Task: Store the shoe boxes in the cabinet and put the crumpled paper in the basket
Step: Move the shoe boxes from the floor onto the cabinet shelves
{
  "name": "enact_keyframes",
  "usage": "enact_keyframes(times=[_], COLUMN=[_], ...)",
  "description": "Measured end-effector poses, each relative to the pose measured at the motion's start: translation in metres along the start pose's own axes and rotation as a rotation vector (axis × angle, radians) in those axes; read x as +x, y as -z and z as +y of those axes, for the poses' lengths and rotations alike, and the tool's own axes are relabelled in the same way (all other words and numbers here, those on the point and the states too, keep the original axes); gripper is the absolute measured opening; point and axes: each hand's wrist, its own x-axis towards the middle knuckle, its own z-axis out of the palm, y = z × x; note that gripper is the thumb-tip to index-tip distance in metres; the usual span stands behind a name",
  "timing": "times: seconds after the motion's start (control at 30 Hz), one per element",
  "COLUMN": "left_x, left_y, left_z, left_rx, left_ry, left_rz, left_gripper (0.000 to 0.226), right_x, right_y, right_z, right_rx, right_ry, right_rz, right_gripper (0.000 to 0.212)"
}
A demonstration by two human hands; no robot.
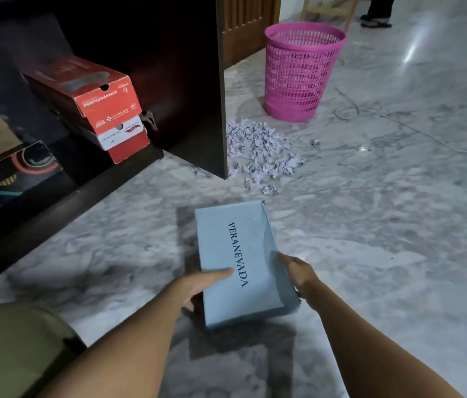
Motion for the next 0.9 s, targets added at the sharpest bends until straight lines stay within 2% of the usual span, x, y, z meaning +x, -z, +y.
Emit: enact_keyframes(times=[0.13,0.2,0.23,0.3,0.37,0.43,0.47,0.57,0.7,0.83,0.9], left_x=[0.011,0.011,0.011,0.008,0.006,0.000,-0.001,-0.004,-0.014,-0.041,-0.061], left_y=[-0.004,-0.010,-0.013,-0.017,-0.018,-0.013,-0.008,0.010,0.039,0.069,0.085], left_z=[-0.012,-0.015,-0.017,-0.020,-0.022,-0.019,-0.018,-0.008,0.007,0.029,0.043], left_rx=[-0.147,-0.252,-0.298,-0.347,-0.392,-0.447,-0.479,-0.607,-0.805,-0.891,-0.918], left_ry=[-0.039,-0.125,-0.185,-0.255,-0.295,-0.321,-0.340,-0.400,-0.445,-0.568,-0.664], left_rz=[-0.015,-0.041,-0.048,-0.020,0.001,0.028,0.066,0.189,0.226,0.354,0.413], left_gripper=[0.106,0.084,0.065,0.039,0.030,0.020,0.020,0.052,0.082,0.079,0.066], right_x=[0.002,0.009,0.005,-0.007,-0.012,-0.011,-0.011,-0.009,-0.015,-0.026,-0.035], right_y=[-0.004,-0.007,-0.007,-0.009,-0.009,-0.013,-0.015,-0.024,-0.037,-0.045,-0.049], right_z=[0.024,0.029,0.027,0.018,0.012,0.003,-0.005,-0.031,-0.077,-0.130,-0.156], right_rx=[-0.061,0.004,0.049,0.062,0.045,0.050,0.056,0.084,0.086,0.066,0.087], right_ry=[-0.135,-0.120,-0.099,-0.034,0.017,0.078,0.110,0.191,0.306,0.430,0.483], right_rz=[-0.137,-0.198,-0.235,-0.264,-0.246,-0.226,-0.227,-0.253,-0.300,-0.323,-0.328], right_gripper=[0.074,0.085,0.079,0.052,0.037,0.035,0.034,0.033,0.033,0.035,0.035])
